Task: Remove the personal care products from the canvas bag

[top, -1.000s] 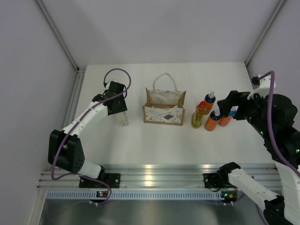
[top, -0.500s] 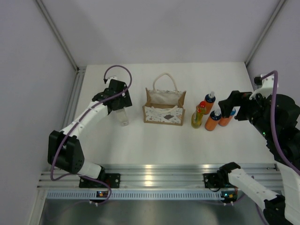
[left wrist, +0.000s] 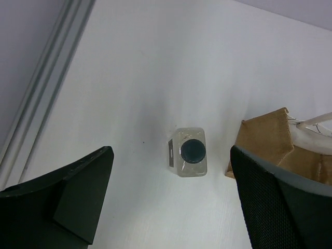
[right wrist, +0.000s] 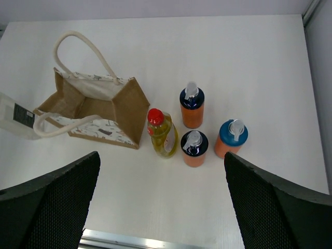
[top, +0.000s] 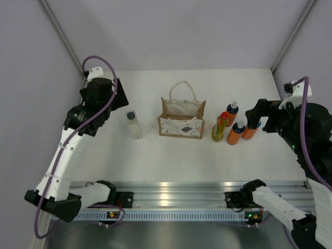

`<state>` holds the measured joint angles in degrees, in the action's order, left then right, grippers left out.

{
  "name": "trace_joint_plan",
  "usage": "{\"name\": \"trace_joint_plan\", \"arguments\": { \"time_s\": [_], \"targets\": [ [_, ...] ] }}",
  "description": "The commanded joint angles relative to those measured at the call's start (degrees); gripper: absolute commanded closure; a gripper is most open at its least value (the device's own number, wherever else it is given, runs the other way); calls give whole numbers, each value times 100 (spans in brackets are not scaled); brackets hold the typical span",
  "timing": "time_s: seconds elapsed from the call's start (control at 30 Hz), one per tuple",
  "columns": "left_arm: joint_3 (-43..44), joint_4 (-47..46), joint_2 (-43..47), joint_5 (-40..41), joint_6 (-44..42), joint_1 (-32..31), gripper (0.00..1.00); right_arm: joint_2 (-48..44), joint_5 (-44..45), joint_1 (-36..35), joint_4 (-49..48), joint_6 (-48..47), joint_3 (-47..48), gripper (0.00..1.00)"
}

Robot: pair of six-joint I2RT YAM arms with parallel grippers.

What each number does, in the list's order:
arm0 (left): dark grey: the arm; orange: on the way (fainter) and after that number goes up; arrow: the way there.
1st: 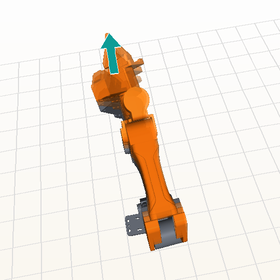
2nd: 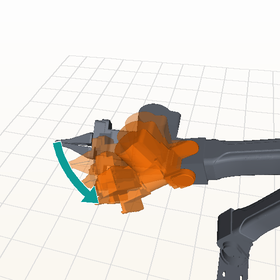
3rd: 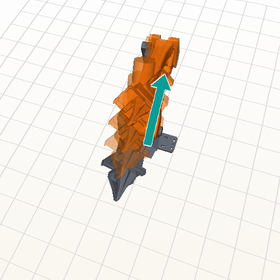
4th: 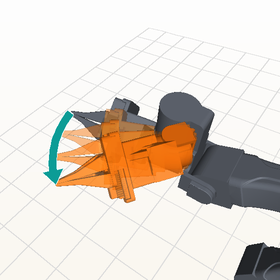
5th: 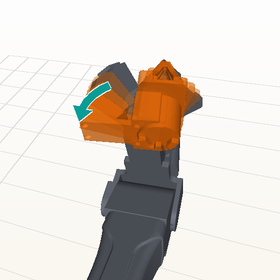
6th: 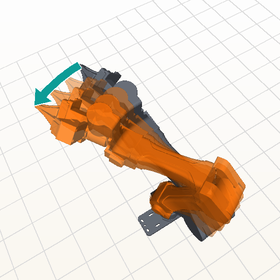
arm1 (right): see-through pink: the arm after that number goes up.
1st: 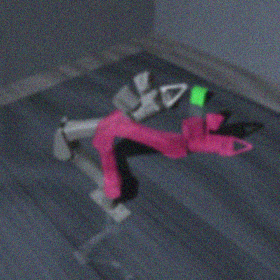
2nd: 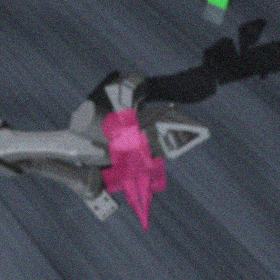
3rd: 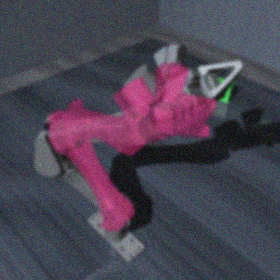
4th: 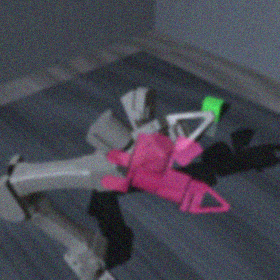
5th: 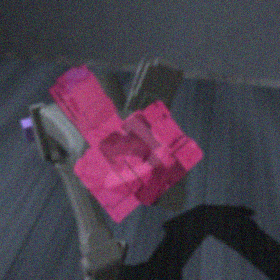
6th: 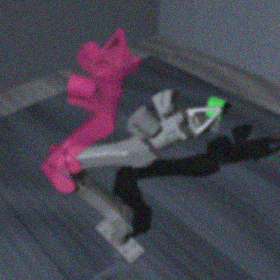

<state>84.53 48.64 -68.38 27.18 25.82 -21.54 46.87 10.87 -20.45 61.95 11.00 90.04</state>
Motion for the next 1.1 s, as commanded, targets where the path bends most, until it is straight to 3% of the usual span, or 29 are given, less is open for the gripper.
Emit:
{"name": "trace_joint_plan", "arguments": {
  "time_s": [0.0, 0.13, 0.4, 0.6, 0.83, 1.07],
  "targets": [
    [230, 655, 342, 454, -262, -8, 2, -125, 354, 85, 290, -125, 146, 1],
    [318, 1112, 615, 912, -297, -8, 2, -468, 485, 76, 379, -169, -126, 1],
    [-332, 1349, 2072, 745, -218, -8, 2, -1048, 758, 85, 897, -116, -575, 1],
    [-367, 2219, 2355, 693, 37, -8, 2, -1495, 915, 85, 1179, -98, -996, 0],
    [-684, 2431, 3093, 403, -358, -17, 2, -1848, 1040, 76, 1161, -89, -989, 1],
    [-587, 2413, 3208, -11, -508, -17, 2, -1840, 1162, 76, 1240, -248, -830, 1]
  ]
}}
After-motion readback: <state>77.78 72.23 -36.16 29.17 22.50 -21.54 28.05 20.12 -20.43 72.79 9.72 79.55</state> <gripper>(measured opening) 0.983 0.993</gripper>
